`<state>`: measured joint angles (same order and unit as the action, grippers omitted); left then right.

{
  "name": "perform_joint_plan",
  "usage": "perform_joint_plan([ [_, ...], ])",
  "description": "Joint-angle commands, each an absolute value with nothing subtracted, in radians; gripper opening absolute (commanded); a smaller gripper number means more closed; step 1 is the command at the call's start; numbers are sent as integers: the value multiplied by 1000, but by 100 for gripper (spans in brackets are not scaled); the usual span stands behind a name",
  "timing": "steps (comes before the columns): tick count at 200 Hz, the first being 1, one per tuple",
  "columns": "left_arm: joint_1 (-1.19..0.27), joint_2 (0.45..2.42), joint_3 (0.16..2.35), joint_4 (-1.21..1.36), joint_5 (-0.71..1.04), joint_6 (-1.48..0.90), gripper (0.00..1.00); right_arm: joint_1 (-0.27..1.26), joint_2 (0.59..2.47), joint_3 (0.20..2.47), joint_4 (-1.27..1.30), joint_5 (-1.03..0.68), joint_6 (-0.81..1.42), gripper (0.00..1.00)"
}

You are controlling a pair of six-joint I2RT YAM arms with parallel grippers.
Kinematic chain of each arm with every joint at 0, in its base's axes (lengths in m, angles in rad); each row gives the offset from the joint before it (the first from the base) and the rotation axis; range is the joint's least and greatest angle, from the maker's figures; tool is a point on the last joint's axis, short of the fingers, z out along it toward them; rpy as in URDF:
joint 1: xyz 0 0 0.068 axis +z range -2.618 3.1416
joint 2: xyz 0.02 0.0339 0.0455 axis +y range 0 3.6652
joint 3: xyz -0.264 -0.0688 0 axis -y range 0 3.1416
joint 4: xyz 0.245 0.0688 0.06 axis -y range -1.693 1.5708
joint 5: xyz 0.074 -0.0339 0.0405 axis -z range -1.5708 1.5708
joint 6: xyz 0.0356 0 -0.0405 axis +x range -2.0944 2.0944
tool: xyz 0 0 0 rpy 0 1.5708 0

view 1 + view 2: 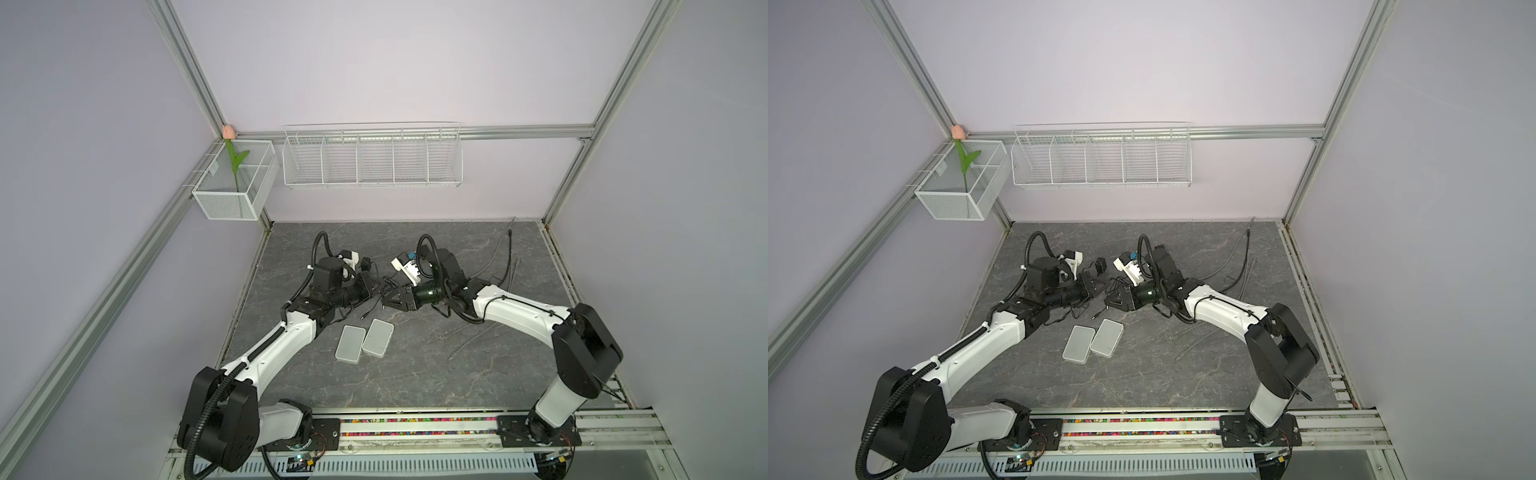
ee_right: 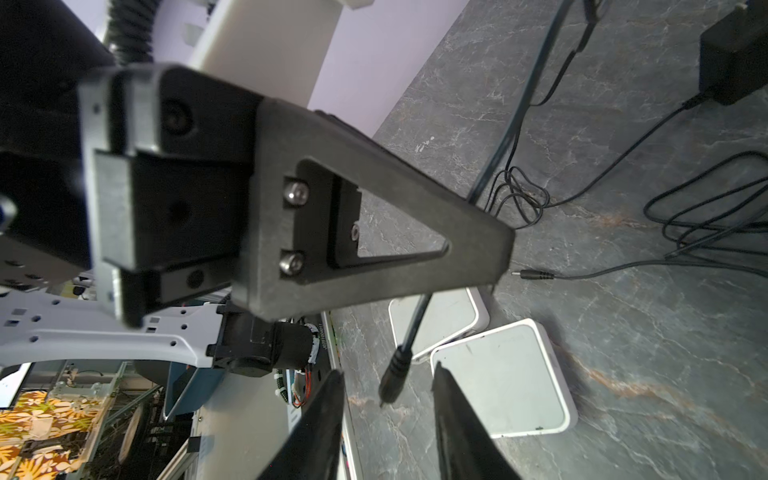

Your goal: Insert the plug into the switch port

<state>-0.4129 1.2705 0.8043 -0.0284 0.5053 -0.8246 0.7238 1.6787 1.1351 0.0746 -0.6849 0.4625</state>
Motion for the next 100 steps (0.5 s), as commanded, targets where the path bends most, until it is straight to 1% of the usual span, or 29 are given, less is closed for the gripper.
perform_joint_plan([
  [1,-417,1232,809,-22,499,-804,0,697,1622,1083,192,-757,520,46],
  [13,-417,1226,803,-12,501,-807,0,693,1621,1083,206,-775,529,52],
  [31,-417,1218,795,0,506,-816,0,695,1636,1096,202,-781,539,53],
  [52,-416,1208,784,13,509,-827,0,694,1646,1093,236,-776,564,51],
  [100,-417,1191,778,17,507,-834,0,702,1682,1117,272,-800,589,42],
])
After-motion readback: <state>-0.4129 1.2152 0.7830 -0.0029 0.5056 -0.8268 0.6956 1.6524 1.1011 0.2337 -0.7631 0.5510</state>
